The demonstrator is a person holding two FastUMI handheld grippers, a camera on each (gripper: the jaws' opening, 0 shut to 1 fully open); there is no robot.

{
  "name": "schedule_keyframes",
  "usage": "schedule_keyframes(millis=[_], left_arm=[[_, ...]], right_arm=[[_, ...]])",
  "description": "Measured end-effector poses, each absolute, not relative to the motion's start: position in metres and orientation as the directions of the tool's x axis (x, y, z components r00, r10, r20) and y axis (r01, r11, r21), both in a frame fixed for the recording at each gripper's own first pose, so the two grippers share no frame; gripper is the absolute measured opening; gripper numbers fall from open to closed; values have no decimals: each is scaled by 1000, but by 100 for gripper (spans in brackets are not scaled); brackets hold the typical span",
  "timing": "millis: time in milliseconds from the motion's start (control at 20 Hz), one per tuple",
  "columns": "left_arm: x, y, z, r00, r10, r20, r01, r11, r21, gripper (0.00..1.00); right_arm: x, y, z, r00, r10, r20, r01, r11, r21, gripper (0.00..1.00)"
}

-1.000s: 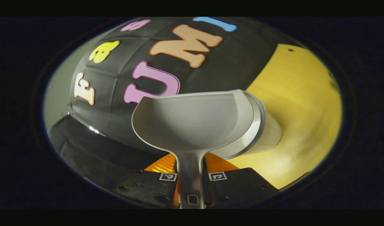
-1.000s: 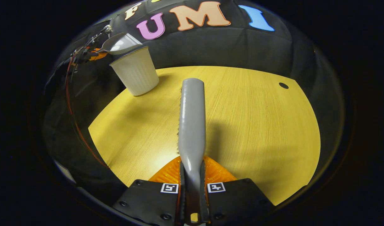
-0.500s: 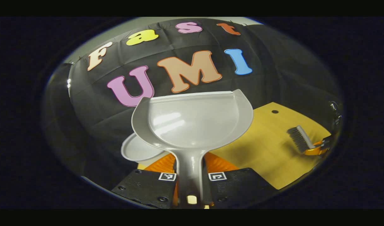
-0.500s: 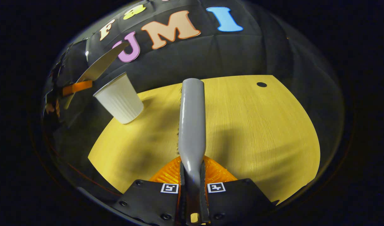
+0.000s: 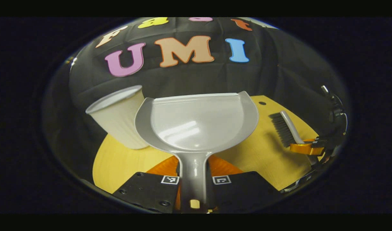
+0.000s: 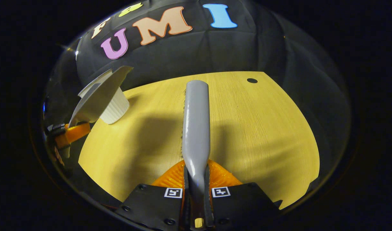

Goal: Pick up the small broom and dustpan from the desktop, sweep the trash into the dustpan with the broom, and then empty the trash into the garbage bin.

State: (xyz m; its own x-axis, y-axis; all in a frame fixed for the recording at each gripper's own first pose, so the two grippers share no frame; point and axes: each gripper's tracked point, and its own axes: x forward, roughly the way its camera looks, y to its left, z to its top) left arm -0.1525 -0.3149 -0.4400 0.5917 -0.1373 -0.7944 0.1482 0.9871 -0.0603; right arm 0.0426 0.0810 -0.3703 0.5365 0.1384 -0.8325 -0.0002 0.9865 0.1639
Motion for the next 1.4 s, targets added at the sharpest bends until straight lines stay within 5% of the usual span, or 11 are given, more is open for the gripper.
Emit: schedule_keyframes(millis=[650,900,1000,1050,1200,1350,1400], left_arm=[[-243,-312,-520,286,-97,-953,73,994,-79,24],[-249,-312,-520,259,-84,-962,83,994,-64,30],[-249,-319,-518,262,-117,-958,92,991,-96,36],[-249,-322,-515,266,-129,-955,96,990,-107,52],[-252,-330,-509,281,-139,-949,100,988,-115,100],[-245,-329,-493,346,-109,-932,98,992,-79,95],[-241,-326,-484,381,-90,-920,93,994,-59,95]], right_arm=[[14,84,-403,299,30,-954,-45,999,17,19],[11,80,-401,263,15,-965,-66,998,-2,23],[9,80,-401,247,28,-969,-72,997,10,31],[7,80,-399,245,28,-969,-83,997,8,32],[3,88,-396,253,31,-967,-117,993,1,73],[7,89,-372,338,48,-940,-134,991,2,99],[14,92,-357,396,66,-916,-148,989,8,100]])
